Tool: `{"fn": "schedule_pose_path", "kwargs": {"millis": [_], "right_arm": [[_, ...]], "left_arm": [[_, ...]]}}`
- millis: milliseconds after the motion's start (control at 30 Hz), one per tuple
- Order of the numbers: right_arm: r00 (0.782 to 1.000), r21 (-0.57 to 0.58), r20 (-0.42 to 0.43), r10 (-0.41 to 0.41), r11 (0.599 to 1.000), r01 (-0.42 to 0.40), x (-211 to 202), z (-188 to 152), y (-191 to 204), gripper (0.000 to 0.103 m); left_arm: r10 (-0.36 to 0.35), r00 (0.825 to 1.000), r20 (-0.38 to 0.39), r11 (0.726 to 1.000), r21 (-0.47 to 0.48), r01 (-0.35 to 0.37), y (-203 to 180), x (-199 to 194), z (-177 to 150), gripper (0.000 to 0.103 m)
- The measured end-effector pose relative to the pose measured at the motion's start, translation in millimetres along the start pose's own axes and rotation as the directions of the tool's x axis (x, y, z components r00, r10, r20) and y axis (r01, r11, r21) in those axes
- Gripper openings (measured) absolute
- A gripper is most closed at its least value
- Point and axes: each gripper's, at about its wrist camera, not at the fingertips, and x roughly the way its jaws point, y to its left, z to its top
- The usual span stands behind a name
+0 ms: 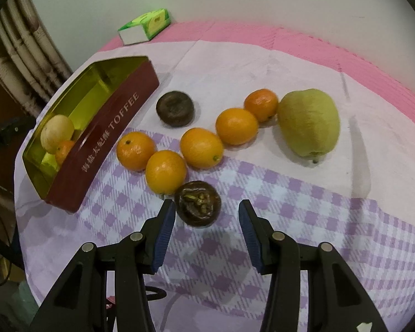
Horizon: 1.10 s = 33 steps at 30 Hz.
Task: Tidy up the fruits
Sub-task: 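Move the right gripper to the dark mangosteen and grasp it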
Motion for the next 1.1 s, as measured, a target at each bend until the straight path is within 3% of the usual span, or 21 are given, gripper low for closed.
{"fn": "schedule_pose_path", "kwargs": {"millis": [833,1100], "right_arm": [[1.000,-0.072,0.000,-0.010,0.997,0.010,22,3,10,0.037],[0.997,0.006,-0.014,-0.072,0.997,0.072,15,-1,-22,0.037]], "left_arm": [[-0.150,0.986,-0.071,0.977,0.143,0.159,-86,1,-2,0.082],[-0.211,0.972,-0.100,0.954,0.195,0.227,-118,2,-3,0.082]]}}
